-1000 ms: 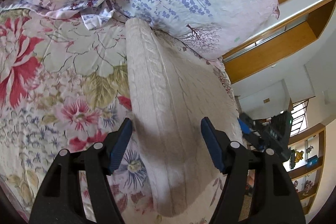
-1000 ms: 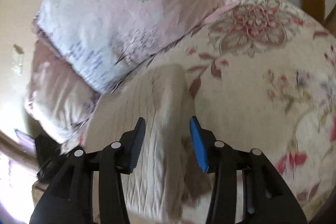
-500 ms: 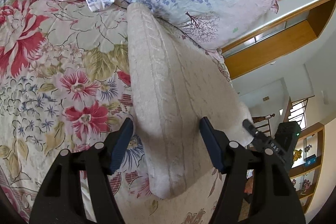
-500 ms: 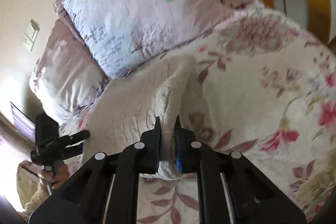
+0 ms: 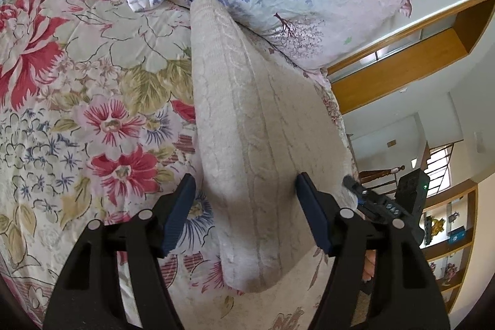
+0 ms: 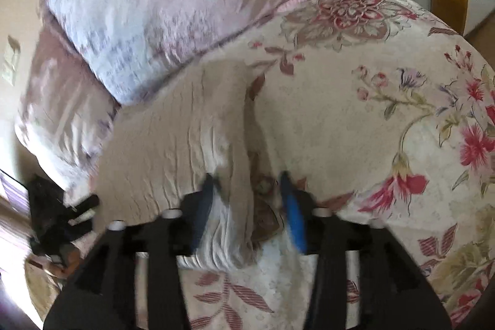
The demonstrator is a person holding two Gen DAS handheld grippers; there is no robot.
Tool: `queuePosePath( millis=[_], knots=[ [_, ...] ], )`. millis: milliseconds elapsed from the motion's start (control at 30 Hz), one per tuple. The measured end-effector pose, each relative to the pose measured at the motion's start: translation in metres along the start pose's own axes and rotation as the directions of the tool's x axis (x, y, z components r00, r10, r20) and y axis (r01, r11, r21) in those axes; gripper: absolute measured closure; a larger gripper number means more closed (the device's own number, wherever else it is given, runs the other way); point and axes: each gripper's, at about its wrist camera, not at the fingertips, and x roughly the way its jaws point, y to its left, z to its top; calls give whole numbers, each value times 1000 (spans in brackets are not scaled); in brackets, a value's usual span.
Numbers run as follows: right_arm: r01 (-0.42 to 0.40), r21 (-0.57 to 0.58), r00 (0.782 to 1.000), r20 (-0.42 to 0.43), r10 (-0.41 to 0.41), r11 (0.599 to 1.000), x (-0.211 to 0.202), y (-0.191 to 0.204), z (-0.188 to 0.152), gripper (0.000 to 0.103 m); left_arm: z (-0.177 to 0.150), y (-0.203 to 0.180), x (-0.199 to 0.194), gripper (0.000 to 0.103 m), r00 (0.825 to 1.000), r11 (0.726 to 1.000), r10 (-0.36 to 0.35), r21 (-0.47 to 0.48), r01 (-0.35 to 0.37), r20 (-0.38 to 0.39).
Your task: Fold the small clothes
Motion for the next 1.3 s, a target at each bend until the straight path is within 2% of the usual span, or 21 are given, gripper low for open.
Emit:
queuePosePath(
  millis=[100, 133, 367, 633, 667, 733, 833, 867, 933, 1000, 1033, 1133, 1300],
  knots=[
    [-75, 61, 997, 5, 75, 995, 1, -5, 16, 33, 7, 1, -1, 30, 1000, 1000, -18, -17, 19, 8],
    [-91, 75, 996, -1, 91, 993, 4, -5, 22, 31, 10, 2, 0, 29, 1000, 999, -25, -21, 26, 6],
    [-147, 174, 980, -107, 167, 974, 45, -15, 50, 31, 27, 9, 13, 28, 999, 996, -46, -74, 45, -13],
    [-171, 160, 971, -141, 194, 972, 65, -11, 55, 31, 39, 7, 29, 28, 997, 995, -68, -81, 65, -35],
    [-181, 151, 968, -147, 203, 972, 67, -9, 55, 32, 40, 6, 31, 28, 997, 995, -67, -80, 64, -35],
    [-218, 153, 954, -177, 243, 964, 74, -6, 52, 43, 43, 5, 34, 28, 997, 995, -70, -78, 67, -36],
    [-257, 151, 938, -198, 284, 954, 82, -1, 47, 54, 46, 1, 38, 31, 997, 995, -71, -69, 68, -38],
    [-265, 153, 934, -203, 293, 952, 84, 0, 46, 56, 46, 1, 39, 33, 997, 995, -68, -69, 66, -39],
    [-288, 163, 927, -200, 317, 944, 87, 1, 42, 66, 47, 3, 41, 46, 997, 995, -66, -74, 63, -42],
    [-298, 159, 927, -185, 325, 941, 82, 2, 40, 70, 47, 3, 41, 55, 997, 995, -74, -75, 71, -36],
    [-304, 159, 928, -175, 329, 940, 79, 4, 38, 72, 47, 2, 39, 60, 996, 995, -78, -68, 76, -33],
    [-328, 145, 928, -136, 347, 934, 67, 17, 35, 74, 47, -2, 28, 65, 995, 994, -97, -50, 96, -20],
    [-381, 88, 914, -117, 389, 920, 48, 50, 27, 75, 44, -12, -5, 66, 992, 992, -128, 9, 128, 3]
  ],
)
